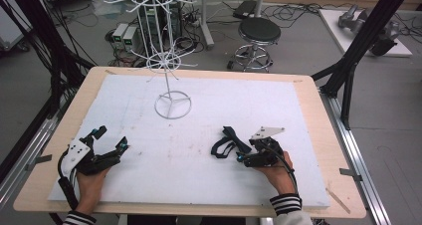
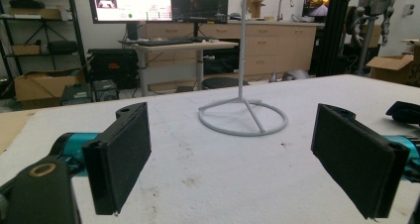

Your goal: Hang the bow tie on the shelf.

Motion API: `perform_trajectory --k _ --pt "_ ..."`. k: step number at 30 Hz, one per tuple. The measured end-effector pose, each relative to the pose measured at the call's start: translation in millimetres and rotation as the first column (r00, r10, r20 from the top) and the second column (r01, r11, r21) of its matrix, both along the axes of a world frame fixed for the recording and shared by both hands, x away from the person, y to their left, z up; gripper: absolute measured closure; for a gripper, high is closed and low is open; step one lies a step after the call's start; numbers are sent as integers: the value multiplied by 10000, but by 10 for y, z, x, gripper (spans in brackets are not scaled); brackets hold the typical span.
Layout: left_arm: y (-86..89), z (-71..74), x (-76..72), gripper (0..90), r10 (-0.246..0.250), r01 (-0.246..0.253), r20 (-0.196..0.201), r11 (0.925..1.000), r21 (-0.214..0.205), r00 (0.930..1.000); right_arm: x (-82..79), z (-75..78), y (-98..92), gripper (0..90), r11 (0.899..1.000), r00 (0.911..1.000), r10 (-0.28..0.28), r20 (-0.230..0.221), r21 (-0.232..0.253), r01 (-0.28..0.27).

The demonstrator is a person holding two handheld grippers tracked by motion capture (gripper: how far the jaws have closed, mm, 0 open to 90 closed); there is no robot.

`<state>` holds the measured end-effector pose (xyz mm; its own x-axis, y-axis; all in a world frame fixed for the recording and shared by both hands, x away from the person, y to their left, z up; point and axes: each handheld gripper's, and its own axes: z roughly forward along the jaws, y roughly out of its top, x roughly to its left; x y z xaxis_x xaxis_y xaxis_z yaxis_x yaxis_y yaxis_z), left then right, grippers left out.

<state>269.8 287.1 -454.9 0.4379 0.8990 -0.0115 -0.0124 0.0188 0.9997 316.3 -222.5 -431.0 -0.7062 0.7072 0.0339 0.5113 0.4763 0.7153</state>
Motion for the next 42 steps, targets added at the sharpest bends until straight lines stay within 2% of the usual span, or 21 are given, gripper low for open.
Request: perform_trajectory --k 3,6,11,12,16,23,28,34,41,42 --pt "-1 0 -1 159 -2 2 -4 10000 21 10000 8 2 12 363 9999 10000 -60 -44 -119 59" --pt "-1 0 -1 159 2 -2 7 10000 4 10000 23 -1 26 407 9992 9997 -209 95 -348 213" --pt "0 0 -1 159 5 -5 2 10000 2 10000 32 -8 51 475 9984 9999 -118 95 -550 123" --pt "2 0 -1 159 4 -4 2 10000 5 10000 36 -11 64 525 9969 9998 -74 180 -785 87" --pt "3 0 -1 159 11 -11 14 10000 22 10000 38 -14 80 595 9948 9997 -112 202 -1014 132" --pt "3 0 -1 159 9 -9 11 10000 21 10000 26 4 85 762 9860 9975 -73 698 -1657 188" --pt "3 0 -1 159 10 -10 14 10000 20 10000 11 39 72 805 9870 9941 -321 1034 -1537 479" --pt "2 -1 -1 159 3 -3 8 10000 3 10000 -22 48 99 821 9884 9908 -268 1326 -1448 461" --pt "2 -1 -2 159 5 -5 8 10000 6 10000 -40 68 109 823 9939 9852 -343 1678 -981 513" --pt "3 0 -1 158 11 -12 17 10000 26 10000 -51 87 103 823 9959 9830 -438 1785 -701 571"
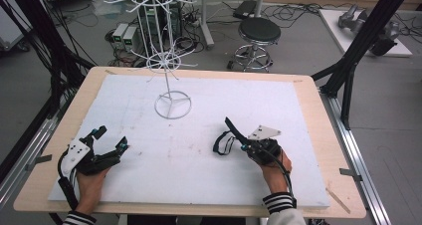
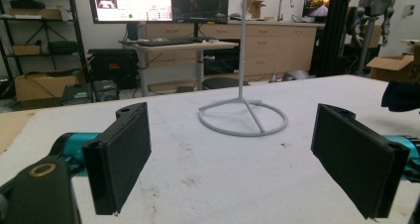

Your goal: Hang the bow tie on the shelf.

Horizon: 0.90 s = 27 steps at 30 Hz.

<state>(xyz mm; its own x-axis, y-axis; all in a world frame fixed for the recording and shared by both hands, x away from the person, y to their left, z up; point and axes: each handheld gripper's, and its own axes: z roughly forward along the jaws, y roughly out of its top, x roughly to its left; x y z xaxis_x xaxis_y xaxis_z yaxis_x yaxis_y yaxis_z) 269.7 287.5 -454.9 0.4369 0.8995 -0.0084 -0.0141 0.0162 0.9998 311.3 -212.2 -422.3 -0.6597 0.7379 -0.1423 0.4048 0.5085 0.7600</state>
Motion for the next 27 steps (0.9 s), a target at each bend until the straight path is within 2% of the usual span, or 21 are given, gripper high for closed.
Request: perform_trajectory --k 1,2,5,6,9,15,23,24,26,27 --pt "0 0 0 158 -1 1 0 10000 -1 10000 0 0 0 823 10000 10000 0 0 0 0" --pt "-2 -1 0 159 -6 6 -6 10000 -18 10000 -7 19 -6 823 9998 9998 46 195 207 -50" --pt "-1 -1 0 159 -3 3 -6 10000 -6 10000 -20 40 -10 823 9992 9993 -29 369 398 14" --pt "-1 0 -1 159 -2 2 -8 10000 -4 10000 -33 61 -11 823 9978 9983 -45 581 656 7" --pt "-2 0 -1 159 -1 1 -8 10000 -2 10000 -51 87 -1 824 9960 9969 -122 775 887 53" --pt "-2 -1 -1 159 3 -3 -5 10000 0 10000 -66 137 63 824 9909 9930 2 1178 1337 -160" --pt "-2 -1 -1 159 5 -5 -3 10000 0 10000 -59 240 168 824 9779 9877 85 1559 2051 -408" --pt "-2 0 -1 159 2 -2 -5 10000 -2 10000 -48 281 206 824 9739 9850 103 1720 2218 -489" --pt "-2 0 -1 159 3 -3 -6 10000 2 10000 -43 297 219 824 9731 9843 126 1759 2244 -526" --pt "-2 0 -1 159 2 -2 -5 10000 0 10000 -32 332 255 824 9683 9816 130 1905 2425 -599"
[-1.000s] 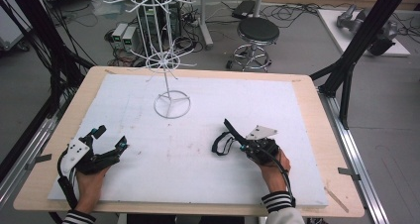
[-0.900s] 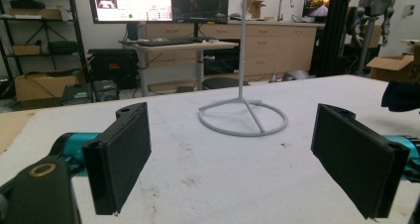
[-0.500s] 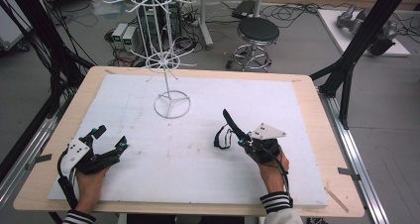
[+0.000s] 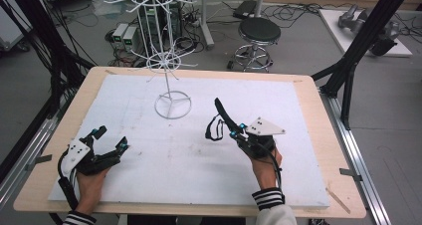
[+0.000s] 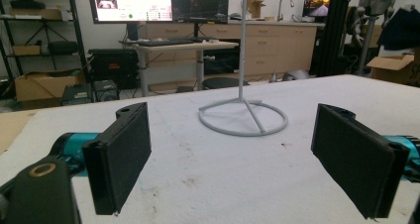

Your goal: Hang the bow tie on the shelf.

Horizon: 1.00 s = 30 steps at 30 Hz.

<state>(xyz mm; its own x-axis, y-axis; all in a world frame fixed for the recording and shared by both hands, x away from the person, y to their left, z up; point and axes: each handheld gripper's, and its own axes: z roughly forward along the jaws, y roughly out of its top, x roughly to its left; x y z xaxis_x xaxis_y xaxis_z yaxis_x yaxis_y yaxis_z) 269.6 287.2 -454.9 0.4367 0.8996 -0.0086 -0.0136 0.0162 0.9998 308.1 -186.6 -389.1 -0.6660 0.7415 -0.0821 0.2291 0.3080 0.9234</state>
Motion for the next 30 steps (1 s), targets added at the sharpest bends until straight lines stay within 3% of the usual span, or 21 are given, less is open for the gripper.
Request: perform_trajectory --k 10,30 --pt "0 0 2 159 -5 5 -11 10000 -16 10000 88 164 206 824 9976 9989 215 424 649 -242" --pt "1 1 6 159 -11 11 -41 10000 -12 10000 281 494 598 823 9914 9929 558 1049 1117 -676"
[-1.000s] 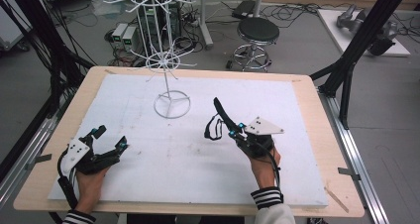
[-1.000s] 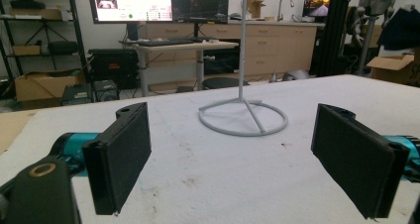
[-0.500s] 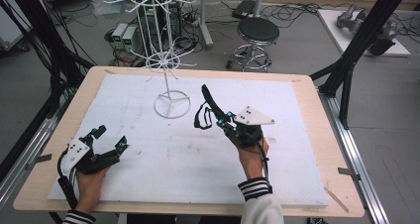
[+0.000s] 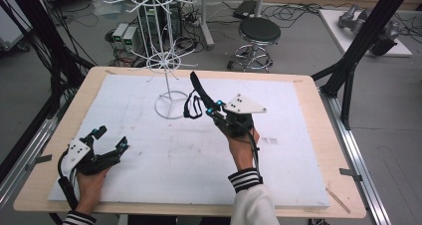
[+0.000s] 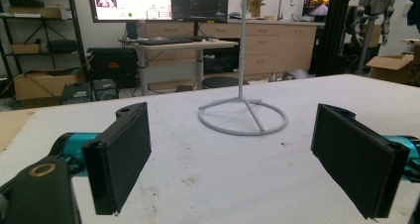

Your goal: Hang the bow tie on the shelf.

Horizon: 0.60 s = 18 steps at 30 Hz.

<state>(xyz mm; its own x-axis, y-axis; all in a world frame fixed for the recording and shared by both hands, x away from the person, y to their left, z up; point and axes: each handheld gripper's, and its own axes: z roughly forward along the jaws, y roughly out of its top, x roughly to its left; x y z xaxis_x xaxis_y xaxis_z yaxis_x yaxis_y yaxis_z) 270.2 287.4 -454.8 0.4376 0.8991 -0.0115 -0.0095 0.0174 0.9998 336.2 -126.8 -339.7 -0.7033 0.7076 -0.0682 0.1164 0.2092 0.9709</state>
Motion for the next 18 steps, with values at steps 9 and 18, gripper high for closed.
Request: perform_trajectory --k 9,18 --pt "1 0 1 159 -2 2 0 10000 7 10000 71 116 93 823 9998 9998 27 210 198 -31" --pt "-2 0 2 159 2 -2 -1 10000 -21 10000 129 242 207 823 9995 9988 194 441 258 -206"
